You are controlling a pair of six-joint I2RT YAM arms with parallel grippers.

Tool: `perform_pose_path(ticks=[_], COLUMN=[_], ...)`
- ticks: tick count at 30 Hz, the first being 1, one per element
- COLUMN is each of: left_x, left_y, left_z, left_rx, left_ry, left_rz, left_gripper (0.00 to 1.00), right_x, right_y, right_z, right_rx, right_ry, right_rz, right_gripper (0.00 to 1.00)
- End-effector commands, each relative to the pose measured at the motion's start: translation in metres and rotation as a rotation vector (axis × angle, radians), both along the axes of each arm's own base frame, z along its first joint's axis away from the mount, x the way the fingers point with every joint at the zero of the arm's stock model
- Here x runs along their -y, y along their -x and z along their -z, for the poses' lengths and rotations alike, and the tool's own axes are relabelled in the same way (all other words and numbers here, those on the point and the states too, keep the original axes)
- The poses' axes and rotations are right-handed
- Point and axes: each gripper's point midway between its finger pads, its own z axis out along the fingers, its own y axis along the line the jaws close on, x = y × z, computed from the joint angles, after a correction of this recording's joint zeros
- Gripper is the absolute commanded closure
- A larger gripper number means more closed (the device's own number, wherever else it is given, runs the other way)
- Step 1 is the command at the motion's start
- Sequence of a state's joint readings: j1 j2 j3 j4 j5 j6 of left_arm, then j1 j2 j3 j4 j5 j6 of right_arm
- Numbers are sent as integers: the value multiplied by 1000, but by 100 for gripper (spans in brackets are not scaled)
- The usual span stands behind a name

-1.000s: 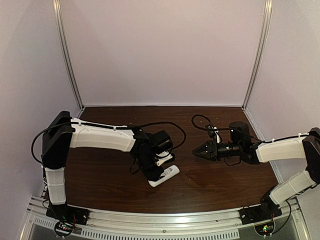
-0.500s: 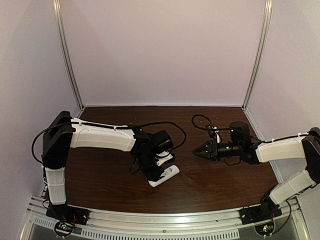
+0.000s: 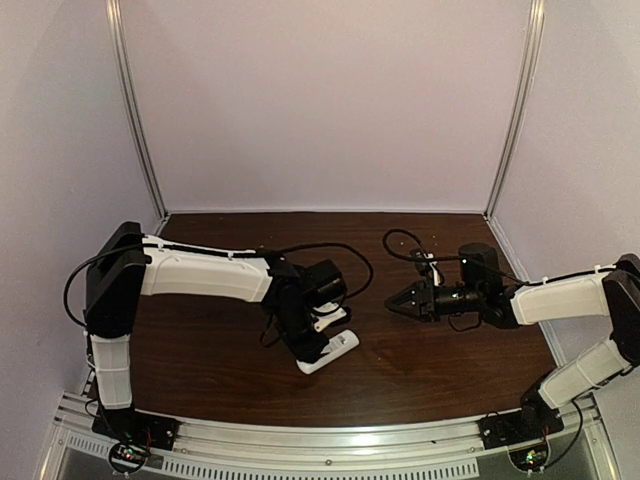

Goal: Load the batteries into the remote control
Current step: Place the battery cover on the remote control without the battery cover.

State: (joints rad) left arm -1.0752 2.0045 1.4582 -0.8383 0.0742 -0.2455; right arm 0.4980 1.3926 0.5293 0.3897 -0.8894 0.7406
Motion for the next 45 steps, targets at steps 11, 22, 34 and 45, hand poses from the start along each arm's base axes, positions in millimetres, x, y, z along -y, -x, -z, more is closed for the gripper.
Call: perform_pose_path(ticks=[11, 22, 34, 45], left_x=[6, 1, 5, 5], left_y=[1, -5, -2, -5], left_z=[-3, 3, 5, -2], left_rx=[-21, -7, -27, -3], left_ry=[-10, -55, -44, -39], left_rz=[-24, -44, -18, -10], left_gripper=[83, 82, 69, 49], right_x=[2, 2, 1, 2], right_y=[3, 3, 2, 2], right_z=[6, 6, 4, 3], right_rx=[-8, -10, -7, -4], right_ry=[-4, -6, -6, -6], right_rz=[-3, -9, -11, -9], right_gripper=[66, 66, 65, 65])
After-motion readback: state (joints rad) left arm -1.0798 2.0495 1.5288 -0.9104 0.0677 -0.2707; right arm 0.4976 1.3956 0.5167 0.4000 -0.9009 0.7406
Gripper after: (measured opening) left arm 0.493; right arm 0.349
